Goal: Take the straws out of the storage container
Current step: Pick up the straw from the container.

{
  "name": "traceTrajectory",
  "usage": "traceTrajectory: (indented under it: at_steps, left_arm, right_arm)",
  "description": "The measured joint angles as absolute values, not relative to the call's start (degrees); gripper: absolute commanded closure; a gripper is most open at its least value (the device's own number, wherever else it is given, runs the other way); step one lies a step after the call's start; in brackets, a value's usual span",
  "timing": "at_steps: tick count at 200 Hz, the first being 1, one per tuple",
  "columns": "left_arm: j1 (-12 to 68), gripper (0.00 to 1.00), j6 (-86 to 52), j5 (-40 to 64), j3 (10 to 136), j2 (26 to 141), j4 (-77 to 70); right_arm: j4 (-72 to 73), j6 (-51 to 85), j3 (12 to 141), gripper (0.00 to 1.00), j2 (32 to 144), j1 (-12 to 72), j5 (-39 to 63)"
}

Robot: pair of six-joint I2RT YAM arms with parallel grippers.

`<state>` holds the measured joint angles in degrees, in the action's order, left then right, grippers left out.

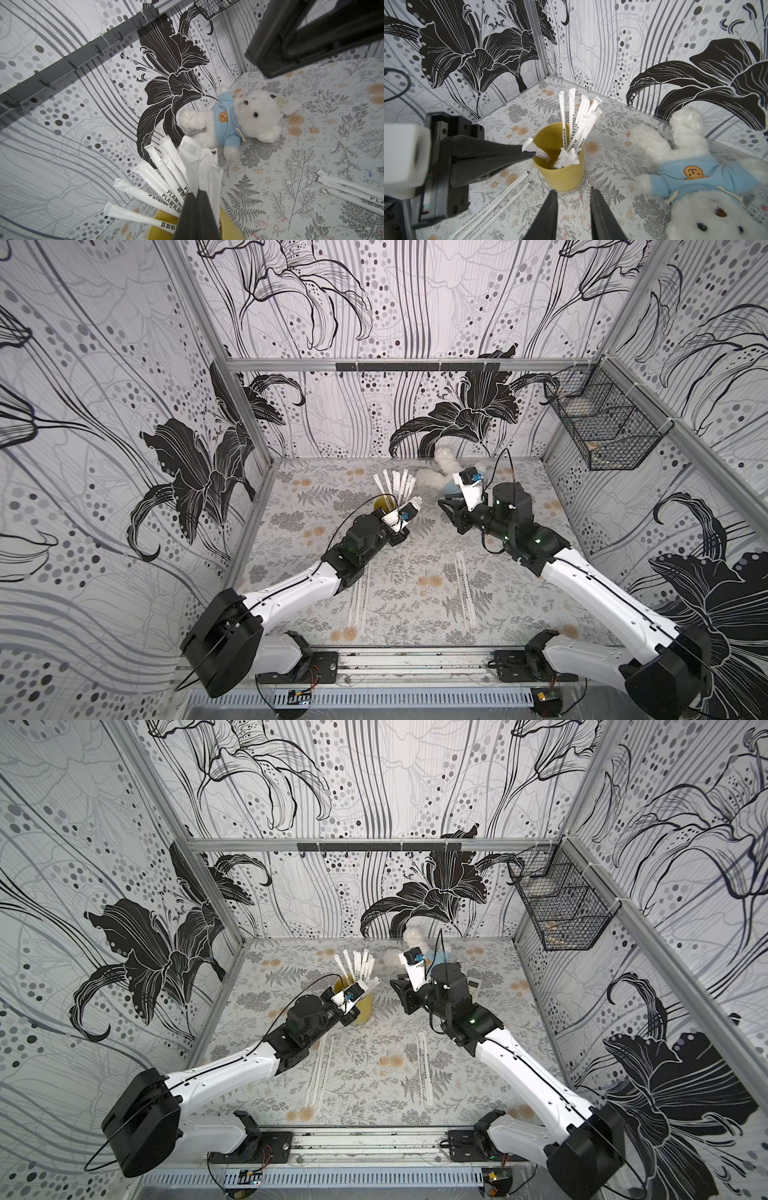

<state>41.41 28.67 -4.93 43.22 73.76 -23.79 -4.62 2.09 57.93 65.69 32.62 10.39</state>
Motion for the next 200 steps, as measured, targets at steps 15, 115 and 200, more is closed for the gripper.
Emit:
traceTrajectory:
  at_steps: [15,115,200]
  left_arm:
    - [41.87,0.97,27.11,-4.91,44.95,71.57,-21.10]
    - [44.01,0.96,8.91,-5.69,56.40,60.71,5.43]
    - [39.29,0.99,-8.58,-5.96,58.76,68.86,34.13]
  right_arm:
    - [-4.62,2.15,57.95,0.66,65.60,32.62,11.42]
    - [-4.32,4.03,58.04,0.56,65.60,37.30,18.90]
    - [-1.89,9.65,54.59,0.55,67.40,40.99,20.18]
